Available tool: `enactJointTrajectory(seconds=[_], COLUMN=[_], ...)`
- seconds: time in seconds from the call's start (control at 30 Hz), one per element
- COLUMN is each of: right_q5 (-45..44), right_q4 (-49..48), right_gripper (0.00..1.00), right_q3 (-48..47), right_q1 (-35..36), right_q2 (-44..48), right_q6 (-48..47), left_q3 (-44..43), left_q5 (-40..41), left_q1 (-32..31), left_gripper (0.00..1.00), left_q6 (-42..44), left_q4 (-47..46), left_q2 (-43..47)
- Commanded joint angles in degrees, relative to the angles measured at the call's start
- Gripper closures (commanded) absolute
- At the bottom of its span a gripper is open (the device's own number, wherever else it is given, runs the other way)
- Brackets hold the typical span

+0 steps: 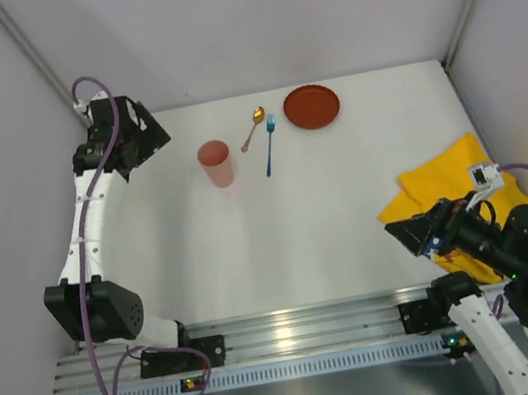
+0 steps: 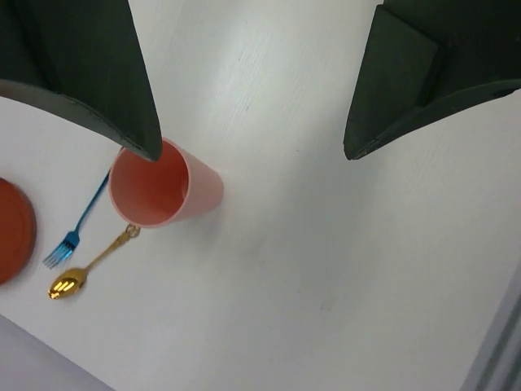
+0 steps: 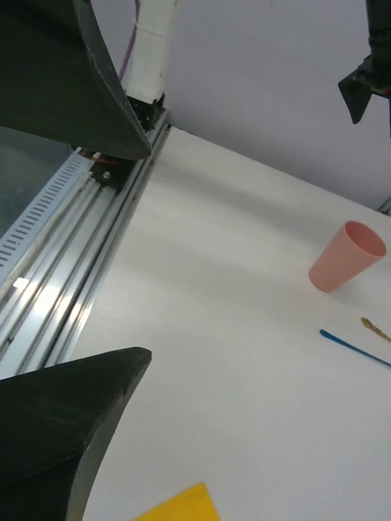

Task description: Set the dinner table for one person

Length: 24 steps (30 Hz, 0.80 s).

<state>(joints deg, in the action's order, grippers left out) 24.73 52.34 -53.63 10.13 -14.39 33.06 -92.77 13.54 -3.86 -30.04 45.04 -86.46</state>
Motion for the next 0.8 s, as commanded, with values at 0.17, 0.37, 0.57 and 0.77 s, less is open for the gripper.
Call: enactJointTrajectory(seconds=[0.17, 0.37, 0.57, 0.77], right_q5=[-3.98, -9.09, -11.80, -16.29], right_q4=[4.61, 5.50, 9.71, 14.72], right_gripper=[0.00, 0.00, 0.00, 0.00], right_q3=[-2.71, -3.85, -6.05, -7.46], right_q1=[0.77, 0.77, 0.77, 0.85], right_q2=[-0.81, 0.15, -1.34, 0.86], right_q6=[-0.10, 0.87, 2.01, 5.17], left_q3=[-5.13, -14.00, -24.47, -33.33], left_q5=[-2.02, -5.28, -17.66, -29.33], left_q1=[-23.36, -39.72, -47.02, -51.16], left_gripper=[0.01, 0.02, 0.07, 0.08], left_q6=[2.09, 3.93, 3.50, 3.59], left_q4=[-5.82, -6.81, -4.86, -4.87], left_q2=[-3.01, -20.21, -38.67, -49.85])
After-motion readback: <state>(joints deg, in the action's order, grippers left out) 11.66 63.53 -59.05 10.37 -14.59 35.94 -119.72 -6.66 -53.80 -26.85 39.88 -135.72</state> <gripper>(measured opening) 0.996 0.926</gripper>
